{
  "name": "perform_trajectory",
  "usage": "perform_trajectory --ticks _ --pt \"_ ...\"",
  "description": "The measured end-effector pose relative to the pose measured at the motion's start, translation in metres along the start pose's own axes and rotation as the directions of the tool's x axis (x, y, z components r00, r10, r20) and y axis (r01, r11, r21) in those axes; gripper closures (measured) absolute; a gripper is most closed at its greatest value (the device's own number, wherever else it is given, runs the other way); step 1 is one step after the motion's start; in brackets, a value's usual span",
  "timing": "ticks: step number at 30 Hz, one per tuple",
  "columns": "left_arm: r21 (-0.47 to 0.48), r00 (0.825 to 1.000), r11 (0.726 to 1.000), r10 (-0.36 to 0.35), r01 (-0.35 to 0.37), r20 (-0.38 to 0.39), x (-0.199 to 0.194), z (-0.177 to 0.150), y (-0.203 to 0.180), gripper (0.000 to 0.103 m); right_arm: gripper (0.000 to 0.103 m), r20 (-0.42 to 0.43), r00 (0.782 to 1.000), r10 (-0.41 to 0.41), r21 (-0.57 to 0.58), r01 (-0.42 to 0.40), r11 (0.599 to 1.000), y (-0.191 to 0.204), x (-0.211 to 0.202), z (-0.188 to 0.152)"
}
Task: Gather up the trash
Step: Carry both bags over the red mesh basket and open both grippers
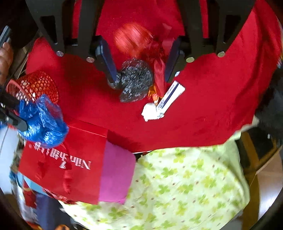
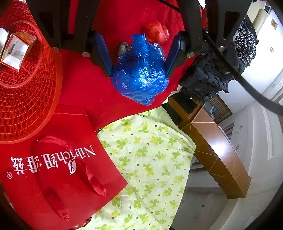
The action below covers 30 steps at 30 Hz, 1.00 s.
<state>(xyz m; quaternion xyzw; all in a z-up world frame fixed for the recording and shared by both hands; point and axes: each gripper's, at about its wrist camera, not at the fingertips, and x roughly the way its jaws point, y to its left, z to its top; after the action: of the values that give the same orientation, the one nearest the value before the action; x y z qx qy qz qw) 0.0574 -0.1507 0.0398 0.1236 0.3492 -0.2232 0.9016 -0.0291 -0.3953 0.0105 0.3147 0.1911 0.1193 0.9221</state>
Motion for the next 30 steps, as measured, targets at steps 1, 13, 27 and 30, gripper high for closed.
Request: perform_trajectory --ticks 1,13,27,30 --pt "0.019 1.0 1.0 0.0 0.0 0.001 0.0 0.001 -0.003 0.046 0.04 0.002 1.0 0.0 0.001 0.0 1.0 -0.001 -0.001 0.0" --pt "-0.128 0.976 0.984 -0.141 0.121 -0.165 0.022 -0.086 -0.031 0.029 0.04 0.003 1.0 0.025 0.077 -0.025 0.997 -0.013 0.004 0.006" --pt "0.011 0.962 0.981 -0.187 0.193 -0.201 0.047 -0.088 -0.136 0.025 0.04 0.126 0.987 -0.102 -0.025 0.106 0.994 -0.012 -0.028 0.01" --pt "0.018 0.95 0.981 -0.181 0.191 -0.253 0.064 -0.097 -0.147 0.034 0.04 0.151 0.983 -0.102 -0.002 0.103 0.995 -0.023 -0.044 0.015"
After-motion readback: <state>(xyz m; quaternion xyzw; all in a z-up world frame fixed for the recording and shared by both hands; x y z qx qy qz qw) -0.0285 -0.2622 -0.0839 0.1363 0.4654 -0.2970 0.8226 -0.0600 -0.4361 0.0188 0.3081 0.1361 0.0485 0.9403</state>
